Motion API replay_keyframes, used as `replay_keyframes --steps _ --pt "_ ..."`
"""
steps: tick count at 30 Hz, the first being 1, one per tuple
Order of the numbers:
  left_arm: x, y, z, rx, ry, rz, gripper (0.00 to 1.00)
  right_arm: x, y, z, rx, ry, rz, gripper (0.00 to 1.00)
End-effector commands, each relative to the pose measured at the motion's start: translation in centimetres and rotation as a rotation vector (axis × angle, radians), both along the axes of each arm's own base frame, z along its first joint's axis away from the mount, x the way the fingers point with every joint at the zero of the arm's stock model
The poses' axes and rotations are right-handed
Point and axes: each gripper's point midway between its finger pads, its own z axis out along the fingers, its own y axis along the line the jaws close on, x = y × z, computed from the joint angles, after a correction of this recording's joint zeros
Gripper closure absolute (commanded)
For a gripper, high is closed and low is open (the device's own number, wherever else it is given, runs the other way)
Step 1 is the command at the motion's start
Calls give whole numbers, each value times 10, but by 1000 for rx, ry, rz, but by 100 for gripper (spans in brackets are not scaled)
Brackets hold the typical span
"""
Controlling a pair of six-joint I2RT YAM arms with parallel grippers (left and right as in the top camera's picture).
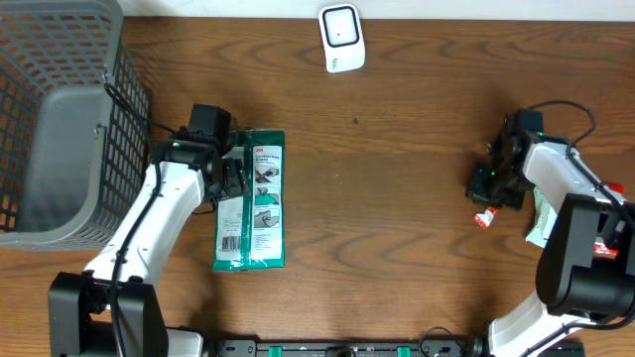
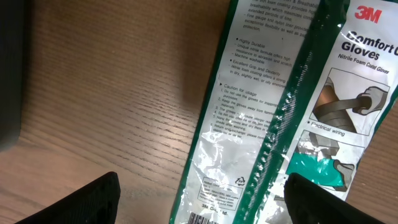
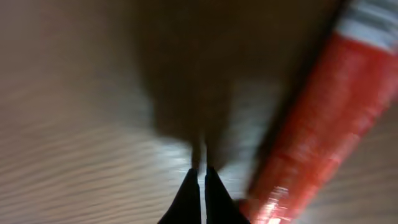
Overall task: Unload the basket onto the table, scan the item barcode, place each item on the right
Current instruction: 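Carry the sachet down to the right table edge, then release the sachet at the right edge and lift the right gripper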
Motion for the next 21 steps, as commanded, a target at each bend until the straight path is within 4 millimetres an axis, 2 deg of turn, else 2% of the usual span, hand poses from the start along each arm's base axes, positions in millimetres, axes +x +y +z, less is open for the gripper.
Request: replay_keyframes --steps 1,5,9,11,14,21 --pt "5 2 7 3 -22 2 15 -10 -32 -1 -112 37 -78 99" --pt "5 2 7 3 -22 2 15 -14 -48 -1 -131 41 -119 98" --pt "5 2 6 3 -22 2 15 -2 -42 -1 -55 -12 -136 95" --pt "5 2 7 3 -22 2 15 5 -30 2 15 -40 -96 94" --pt "5 2 7 3 -22 3 15 21 -2 15 177 -107 -19 89" --pt "5 2 7 3 -22 2 15 47 75 57 576 -275 158 78"
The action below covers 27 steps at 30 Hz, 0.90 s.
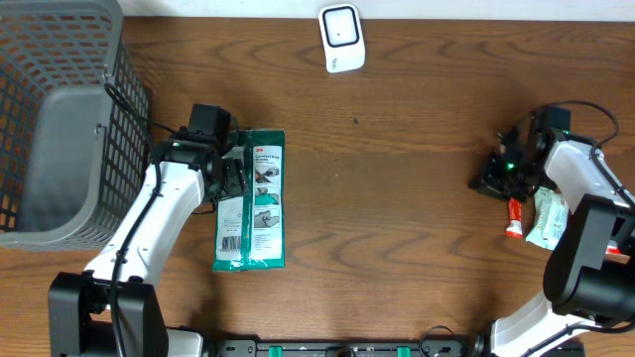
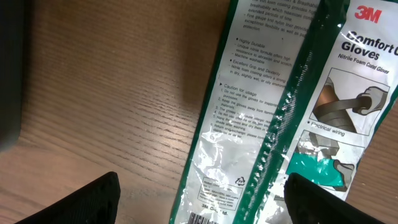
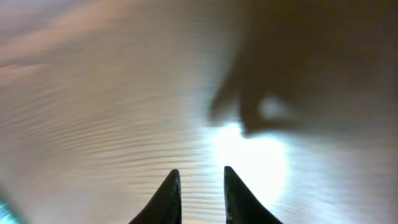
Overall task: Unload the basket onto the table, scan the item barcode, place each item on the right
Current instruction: 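Release the sachet at the right edge and lift the right gripper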
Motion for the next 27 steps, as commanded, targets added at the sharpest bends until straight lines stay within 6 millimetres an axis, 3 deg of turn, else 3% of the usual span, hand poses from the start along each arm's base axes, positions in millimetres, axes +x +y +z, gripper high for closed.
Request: replay_keyframes --steps 1,4,5,10,20,27 --pt "5 2 7 3 -22 2 15 18 58 33 271 -152 148 72" --pt "5 2 7 3 -22 2 15 27 85 46 354 -221 212 36" --pt "5 2 7 3 -22 2 15 27 101 51 386 -241 253 2" --pt "7 16 9 83 -33 12 15 17 138 51 399 -225 354 1" --pt "6 15 9 79 -30 11 15 3 210 53 396 -276 570 1" --pt "-8 14 -5 72 19 3 15 -1 219 52 397 -258 576 3"
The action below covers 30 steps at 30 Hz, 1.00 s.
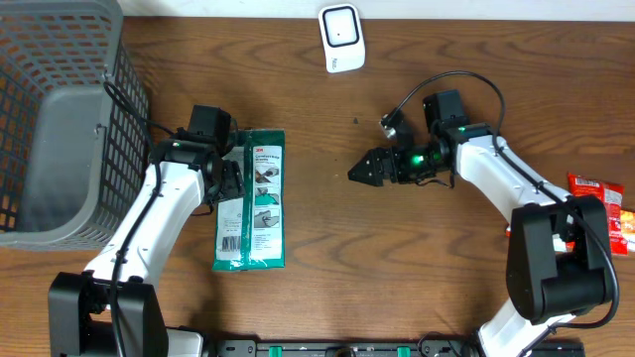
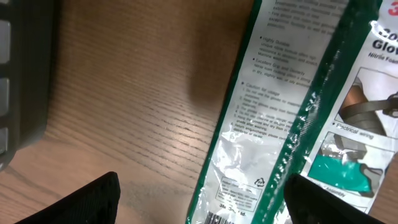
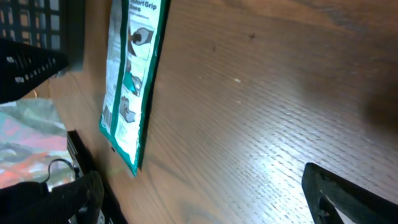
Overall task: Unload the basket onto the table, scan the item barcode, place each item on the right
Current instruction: 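Release the sachet at the right edge and lift the right gripper, then move the gloves pack right with the left gripper toward the right gripper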
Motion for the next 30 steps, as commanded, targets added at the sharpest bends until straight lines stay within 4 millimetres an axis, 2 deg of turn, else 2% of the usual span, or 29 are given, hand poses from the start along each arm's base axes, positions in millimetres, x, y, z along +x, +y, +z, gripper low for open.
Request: replay_keyframes --steps 1,2,3,5,16,28,30 --pt "-4 3 -9 9 8 -4 34 3 3 5 9 -6 -1 3" --pt "-5 3 -12 7 10 -5 62 3 3 5 10 -5 -2 4" --pt "-6 3 -15 9 14 -12 78 3 3 5 10 -3 -4 5" --pt "-7 3 -23 11 21 -31 92 3 3 5 9 -3 -4 6" --pt "5 1 -54 13 27 -41 92 4 3 4 5 -7 -4 7" --pt "-7 2 -85 21 129 -37 92 6 -2 -1 -37 -15 -17 7" --pt "-11 -15 -90 -76 152 -48 93 7 -2 -1 -36 -17 -17 7"
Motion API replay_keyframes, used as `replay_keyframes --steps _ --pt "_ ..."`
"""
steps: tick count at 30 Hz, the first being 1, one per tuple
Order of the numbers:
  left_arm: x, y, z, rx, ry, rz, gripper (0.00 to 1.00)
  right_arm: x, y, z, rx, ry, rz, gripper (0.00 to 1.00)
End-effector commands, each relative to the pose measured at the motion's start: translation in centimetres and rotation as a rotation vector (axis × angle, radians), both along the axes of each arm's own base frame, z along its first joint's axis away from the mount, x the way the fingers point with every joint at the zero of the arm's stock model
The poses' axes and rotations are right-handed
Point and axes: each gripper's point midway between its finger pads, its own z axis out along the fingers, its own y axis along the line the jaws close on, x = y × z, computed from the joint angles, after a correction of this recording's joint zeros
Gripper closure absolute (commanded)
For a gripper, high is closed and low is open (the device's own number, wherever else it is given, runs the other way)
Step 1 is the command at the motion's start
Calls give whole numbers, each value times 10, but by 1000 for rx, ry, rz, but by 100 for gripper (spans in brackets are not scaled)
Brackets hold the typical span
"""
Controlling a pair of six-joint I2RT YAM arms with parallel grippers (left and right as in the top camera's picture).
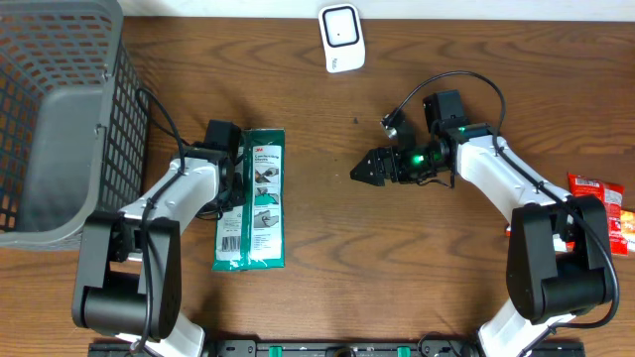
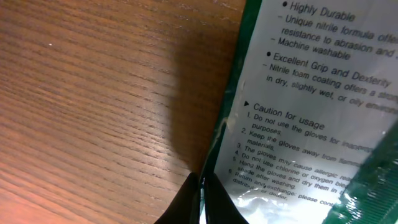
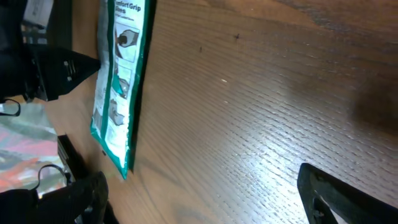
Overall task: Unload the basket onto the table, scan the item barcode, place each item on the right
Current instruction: 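Move the gloves pack right with the left gripper toward the right gripper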
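A green and clear 3M glove packet (image 1: 254,198) lies flat on the wooden table, left of centre, with its printed back panel (image 2: 311,93) filling the left wrist view. My left gripper (image 1: 234,177) sits low at the packet's left edge. Its fingers (image 2: 200,199) are shut, with the thin green edge pinched between them. A white scanner (image 1: 340,38) stands at the table's far edge. My right gripper (image 1: 359,172) hovers over the middle of the table, wide open and holding nothing. In its wrist view (image 3: 202,196) it faces the packet (image 3: 121,81).
A grey wire basket (image 1: 60,119) takes up the far left corner, close behind the left arm. Red snack packets (image 1: 593,188) lie at the right edge of the table. Bare wood stretches between the glove packet and the right gripper.
My left gripper was open above the packet's left side. It is now lower and shut on the packet's left edge. The right arm has barely moved and stays open.
At first the right gripper was shut at the far right beside a red item, then slightly open there. A second ago it was wide open at mid-table, facing the glove packet. The left gripper stayed open over the packet throughout and is now shut on its edge.
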Motion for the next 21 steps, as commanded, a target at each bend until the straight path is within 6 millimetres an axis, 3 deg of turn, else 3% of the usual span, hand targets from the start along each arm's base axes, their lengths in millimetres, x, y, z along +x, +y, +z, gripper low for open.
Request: replay_keyframes --steps 1,8,15,21 --pt "-13 -20 -13 -128 64 -9 92 4 2 4 1 -16 3 9" --pt "-20 -61 -11 -355 100 -26 93 1 2 2 0 40 -34 16" --pt "-24 -74 -11 -358 109 -70 92 -5 -1 -8 -37 99 -82 17" --pt "-25 -92 -11 -359 99 -129 87 -23 8 -19 -49 134 -47 17"
